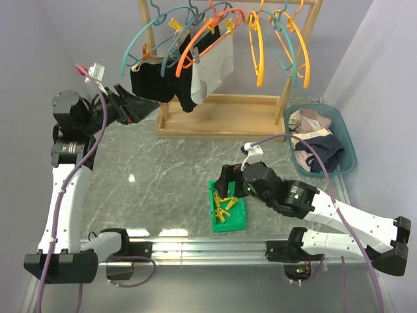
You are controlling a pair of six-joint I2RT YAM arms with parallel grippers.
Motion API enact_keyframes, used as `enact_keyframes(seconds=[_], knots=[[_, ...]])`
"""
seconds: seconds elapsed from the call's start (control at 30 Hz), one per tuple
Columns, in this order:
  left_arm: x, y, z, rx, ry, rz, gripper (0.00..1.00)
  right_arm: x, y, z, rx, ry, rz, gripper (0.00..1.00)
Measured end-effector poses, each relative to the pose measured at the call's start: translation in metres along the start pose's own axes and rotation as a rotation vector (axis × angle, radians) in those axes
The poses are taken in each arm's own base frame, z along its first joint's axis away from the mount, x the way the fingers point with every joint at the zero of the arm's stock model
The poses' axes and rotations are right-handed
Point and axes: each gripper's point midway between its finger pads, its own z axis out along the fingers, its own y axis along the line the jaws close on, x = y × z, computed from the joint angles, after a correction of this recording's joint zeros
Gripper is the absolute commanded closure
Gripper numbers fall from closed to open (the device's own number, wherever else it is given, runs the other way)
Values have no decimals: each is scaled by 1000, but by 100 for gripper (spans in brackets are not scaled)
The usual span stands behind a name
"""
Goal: Remove the underwear clipped to the hanger
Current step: Pick up the hanger from the clothesline.
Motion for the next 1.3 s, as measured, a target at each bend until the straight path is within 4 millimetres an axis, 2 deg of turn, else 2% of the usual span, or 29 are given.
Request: enact_keyframes(seconds=[0.23, 0.33, 0.47, 0.6, 0.77, 0.87, 1.0, 1.13, 1.3], knots=[[-26, 18, 10, -79, -66, 131, 1, 15, -1, 7, -11, 35, -7, 0], [-47, 14, 17, -71, -103, 184, 1, 21, -1, 10, -18, 54, -10, 0], [-75, 4, 37, -28, -153, 240, 0, 28, 5, 14, -52, 76, -13, 0], [-78, 4, 66, 13, -146, 231, 1, 35, 10, 18, -81, 99, -14, 0], [-62, 12, 111, -2, -97, 224, 1, 47, 13, 23, -112, 127, -8, 0], [-62, 10, 130, -41, -103, 255, 0, 53, 13, 24, -121, 144, -4, 0], [-70, 10, 136, -95, -141, 287, 1, 54, 14, 24, -128, 147, -3, 0], [-90, 12, 136, -167, -203, 323, 1, 54, 14, 23, -129, 145, -2, 0], [-100, 0, 151, -143, -219, 371, 1, 55, 12, 23, -127, 143, -3, 0]])
